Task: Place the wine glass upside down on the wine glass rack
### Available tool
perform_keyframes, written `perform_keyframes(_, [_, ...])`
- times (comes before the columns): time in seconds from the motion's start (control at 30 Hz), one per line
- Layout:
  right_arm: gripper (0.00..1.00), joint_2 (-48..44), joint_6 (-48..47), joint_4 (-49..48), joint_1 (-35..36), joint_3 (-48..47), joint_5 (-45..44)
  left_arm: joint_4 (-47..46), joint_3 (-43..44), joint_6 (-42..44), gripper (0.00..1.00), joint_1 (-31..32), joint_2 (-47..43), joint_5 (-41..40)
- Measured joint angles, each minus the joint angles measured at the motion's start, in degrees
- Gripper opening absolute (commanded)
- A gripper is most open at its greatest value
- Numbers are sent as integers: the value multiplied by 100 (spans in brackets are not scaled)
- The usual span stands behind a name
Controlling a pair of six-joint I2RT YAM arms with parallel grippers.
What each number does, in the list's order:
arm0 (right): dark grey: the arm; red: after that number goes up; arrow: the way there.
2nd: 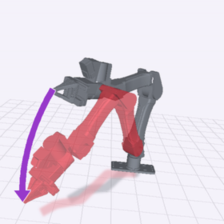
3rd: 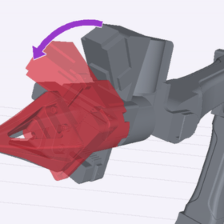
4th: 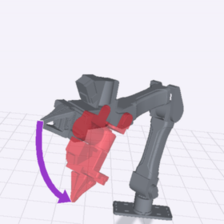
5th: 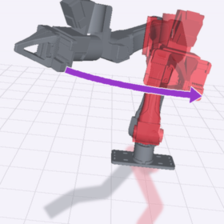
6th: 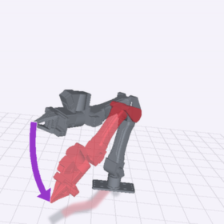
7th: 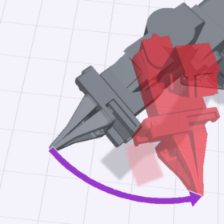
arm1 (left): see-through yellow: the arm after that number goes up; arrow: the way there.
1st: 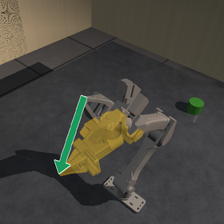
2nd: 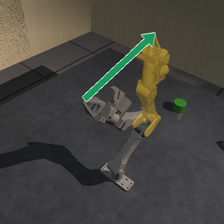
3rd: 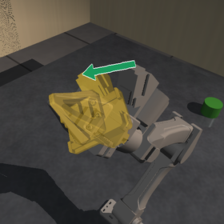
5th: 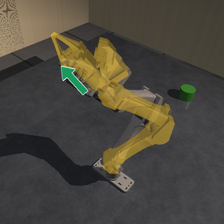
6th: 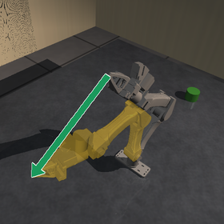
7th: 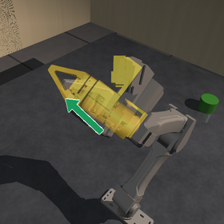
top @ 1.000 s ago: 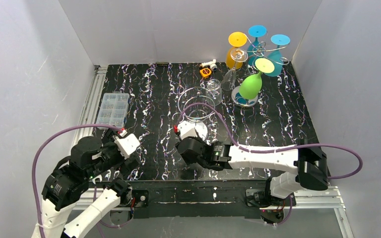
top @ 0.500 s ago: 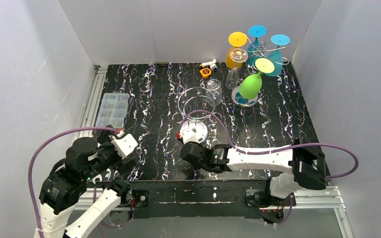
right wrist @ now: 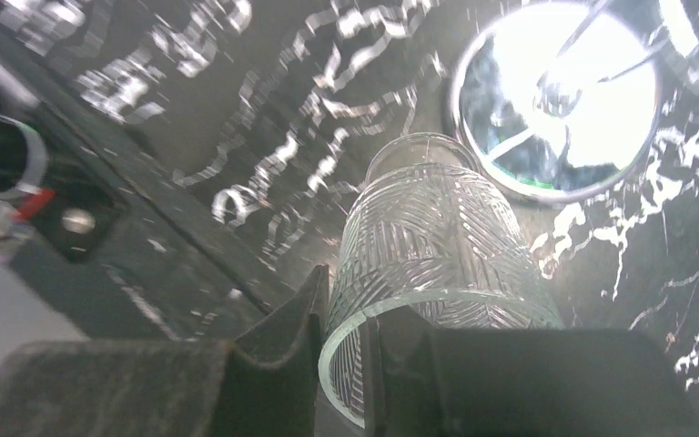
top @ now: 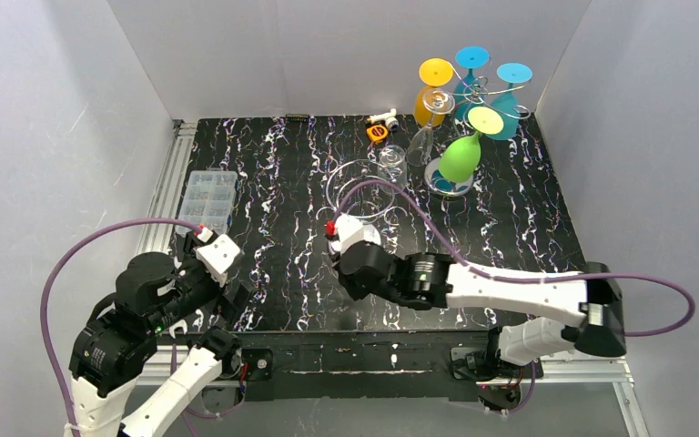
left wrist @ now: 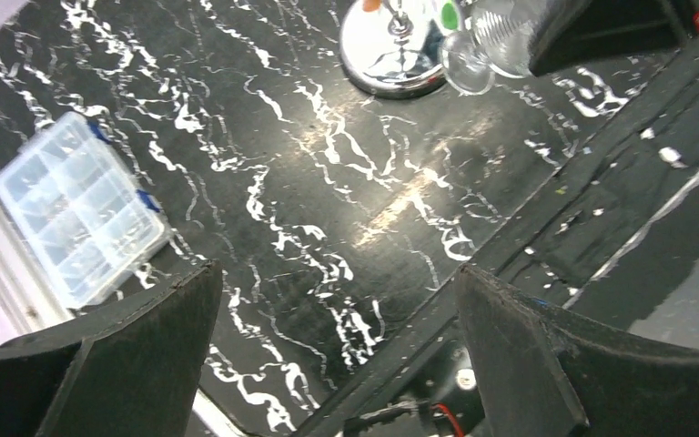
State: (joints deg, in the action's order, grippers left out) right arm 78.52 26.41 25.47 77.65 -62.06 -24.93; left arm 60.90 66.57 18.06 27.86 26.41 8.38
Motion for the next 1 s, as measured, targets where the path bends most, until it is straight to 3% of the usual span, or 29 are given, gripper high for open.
perform_keyframes(0.27, [1, -1047, -118, -229, -2, -787, 393, -164, 258, -1303, 98, -125, 568, 960])
perform_keyframes(0.5, [1, -1051, -192, -326, 0, -1172, 1045, -304, 787, -2188, 98, -313, 1211, 1598])
perform_keyframes(0.77, [1, -1056, -238, -850, 0, -1362, 1617, -382, 883, -2540, 98, -389, 1272, 2105])
perform_keyframes(0.9, [1, -1038, -186, -1187, -2, -1362, 1832, -387, 901, -2579, 91, -444, 1320, 2170])
perform_keyframes(1.0, [1, -975, -109, -1504, 0, -1360, 2004, -396, 984, -2531, 80, -450, 1449, 2175])
